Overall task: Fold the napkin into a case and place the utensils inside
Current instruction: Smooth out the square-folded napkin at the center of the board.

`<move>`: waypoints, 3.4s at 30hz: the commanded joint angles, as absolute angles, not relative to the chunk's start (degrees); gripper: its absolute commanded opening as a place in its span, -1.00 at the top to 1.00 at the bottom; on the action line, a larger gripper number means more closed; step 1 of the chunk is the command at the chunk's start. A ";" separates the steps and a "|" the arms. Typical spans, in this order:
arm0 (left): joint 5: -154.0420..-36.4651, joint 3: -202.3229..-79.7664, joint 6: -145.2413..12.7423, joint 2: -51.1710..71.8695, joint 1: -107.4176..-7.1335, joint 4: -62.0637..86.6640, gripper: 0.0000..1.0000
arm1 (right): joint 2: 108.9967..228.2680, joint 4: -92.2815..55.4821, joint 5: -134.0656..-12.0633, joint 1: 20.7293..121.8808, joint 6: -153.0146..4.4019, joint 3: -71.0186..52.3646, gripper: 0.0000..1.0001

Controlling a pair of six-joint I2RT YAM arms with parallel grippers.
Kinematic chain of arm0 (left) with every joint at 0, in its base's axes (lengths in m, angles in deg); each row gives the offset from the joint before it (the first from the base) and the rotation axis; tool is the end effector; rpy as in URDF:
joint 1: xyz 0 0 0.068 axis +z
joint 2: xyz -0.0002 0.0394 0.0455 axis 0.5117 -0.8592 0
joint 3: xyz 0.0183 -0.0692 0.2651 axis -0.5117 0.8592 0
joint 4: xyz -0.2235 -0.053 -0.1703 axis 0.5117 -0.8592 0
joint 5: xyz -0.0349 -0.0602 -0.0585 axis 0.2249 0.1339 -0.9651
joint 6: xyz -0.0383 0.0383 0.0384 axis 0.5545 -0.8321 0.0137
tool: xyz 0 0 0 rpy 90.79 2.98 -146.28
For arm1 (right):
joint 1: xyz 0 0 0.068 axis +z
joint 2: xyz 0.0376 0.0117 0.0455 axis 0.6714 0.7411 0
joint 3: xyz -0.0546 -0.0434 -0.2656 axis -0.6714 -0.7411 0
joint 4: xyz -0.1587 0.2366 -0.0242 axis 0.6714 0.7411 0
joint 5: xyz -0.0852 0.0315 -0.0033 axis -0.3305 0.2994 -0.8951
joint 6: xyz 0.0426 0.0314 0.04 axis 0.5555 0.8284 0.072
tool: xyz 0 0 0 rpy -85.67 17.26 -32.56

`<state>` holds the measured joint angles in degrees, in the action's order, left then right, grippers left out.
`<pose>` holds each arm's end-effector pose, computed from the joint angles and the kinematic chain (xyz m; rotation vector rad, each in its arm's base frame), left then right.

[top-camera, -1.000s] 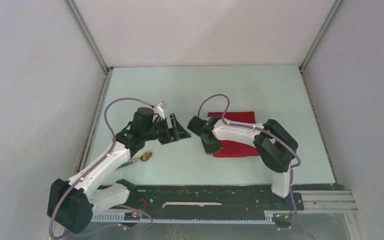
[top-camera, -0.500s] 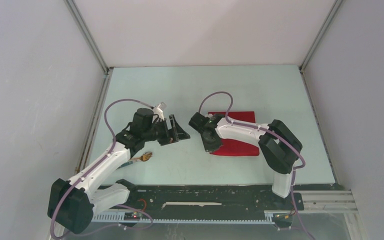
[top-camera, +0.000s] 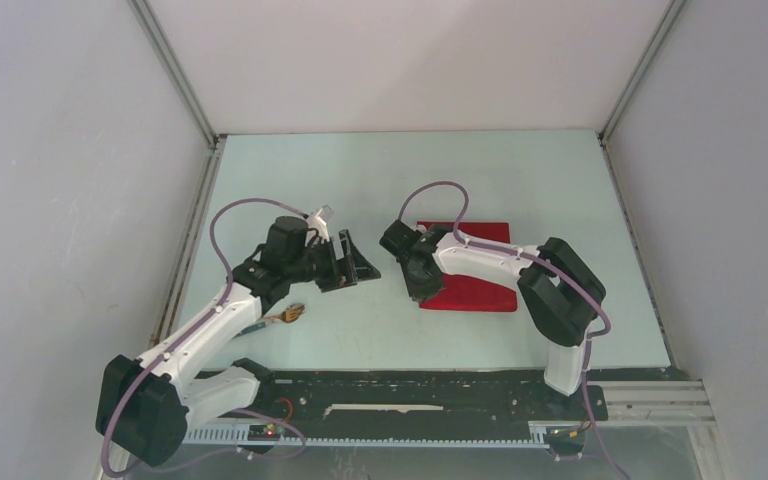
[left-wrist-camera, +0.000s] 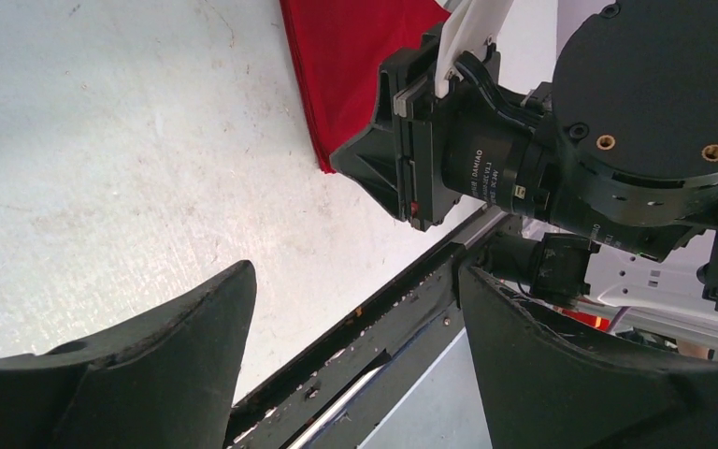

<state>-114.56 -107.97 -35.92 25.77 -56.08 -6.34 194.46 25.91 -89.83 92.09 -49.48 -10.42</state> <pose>0.2223 -0.1319 0.2298 -0.0582 2.3999 -1.1385 0.2549 0.2901 0.1507 -0.4304 2.8375 0.0355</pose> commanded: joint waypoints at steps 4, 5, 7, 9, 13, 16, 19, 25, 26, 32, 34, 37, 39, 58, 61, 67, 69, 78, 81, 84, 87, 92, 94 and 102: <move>-116.59 -108.44 -37.32 24.63 -55.65 -4.69 -0.78 | 189.81 28.40 -89.14 91.67 -50.41 -6.49 0.21; -116.97 -108.24 -36.94 24.22 -55.65 -3.95 -0.78 | 187.73 28.80 -88.74 91.55 -50.40 -6.32 0.11; -117.86 -107.88 -35.54 22.71 -55.97 -2.07 -0.80 | 182.63 29.60 -87.88 90.59 -50.38 -6.97 -0.08; -118.82 -107.96 -33.67 19.67 -58.22 1.37 -0.80 | 176.31 27.08 -83.50 86.60 -50.70 -11.44 -0.25; -119.16 -112.53 -28.95 8.23 -66.13 8.57 -0.68 | 162.77 14.38 -59.41 69.53 -53.30 -31.66 -0.37; -120.09 -115.83 -22.78 -0.84 -69.73 18.14 -0.40 | 156.13 8.31 -47.91 55.78 -54.78 -40.03 -0.51; -121.49 -122.09 -19.03 -11.42 -71.78 22.70 -0.05 | 155.74 3.58 -37.18 43.70 -55.41 -45.85 -0.53; -121.11 -128.87 -17.89 -22.63 -72.60 22.95 0.34 | 158.82 3.13 -32.00 34.72 -59.10 -48.08 -0.65; -121.13 -128.88 -17.95 -23.42 -72.73 22.90 0.36 | 159.28 3.22 -32.35 33.89 -59.25 -48.40 -0.65; -116.92 -127.54 -21.93 -24.34 -72.86 18.32 0.48 | 161.71 -0.36 -33.21 33.15 -56.60 -52.23 -0.62; -116.27 -126.98 -22.82 -24.33 -72.89 17.45 0.50 | 162.62 -1.36 -33.47 32.69 -56.42 -53.52 -0.61; -116.24 -125.86 -23.56 -24.82 -72.81 16.99 0.51 | 162.88 -2.72 -33.98 31.45 -55.63 -55.23 -0.61; -116.20 -125.27 -24.00 -25.56 -72.73 16.82 0.52 | 162.80 -3.49 -34.78 30.66 -54.77 -56.18 -0.67; -112.29 -121.98 -27.60 -24.37 -70.43 12.71 0.52 | 154.78 3.19 -49.07 25.24 -51.37 -56.73 -0.99; -113.27 -123.46 -27.97 -22.51 -70.46 10.97 0.48 | 148.79 6.54 -53.23 26.82 -51.81 -53.10 -0.99; -116.28 -130.38 -28.71 -18.61 -70.72 6.66 0.27 | 157.83 -2.93 -43.11 38.14 -53.51 -42.22 -0.99; -117.65 -133.24 -28.68 -18.61 -70.31 5.37 0.23 | 165.52 -7.35 -37.79 40.95 -51.44 -37.73 -0.99; -118.38 -148.28 -26.00 -28.70 -64.85 4.35 0.28 | 193.30 -25.89 -25.43 40.15 -40.53 -21.35 -0.99; -117.26 -152.37 -24.38 -33.38 -63.28 5.31 0.33 | 198.66 -26.37 -24.67 39.20 -40.24 -17.43 -0.99; -116.78 -156.65 -23.67 -37.87 -62.24 6.21 0.33 | 202.46 -29.20 -23.34 37.97 -38.37 -16.70 -0.99; -116.86 -159.81 -22.66 -42.15 -61.66 6.36 0.34 | 204.78 -30.50 -22.34 36.95 -37.88 -16.75 -0.99; -114.99 -159.62 -19.75 -44.85 -60.70 8.33 0.34 | 206.53 -28.19 -22.12 36.01 -40.73 -16.73 -0.99; -114.05 -158.45 -18.99 -44.87 -60.13 9.03 0.34 | 207.46 -27.24 -22.80 35.26 -41.55 -16.75 -0.99; -112.10 -154.82 -19.69 -43.81 -58.76 9.23 0.34 | 209.91 -26.00 -22.49 30.39 -43.12 -16.75 -0.99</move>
<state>-114.85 -156.45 -19.26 -45.09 -59.88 9.18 208.15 -26.46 -22.88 33.32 -41.05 -18.16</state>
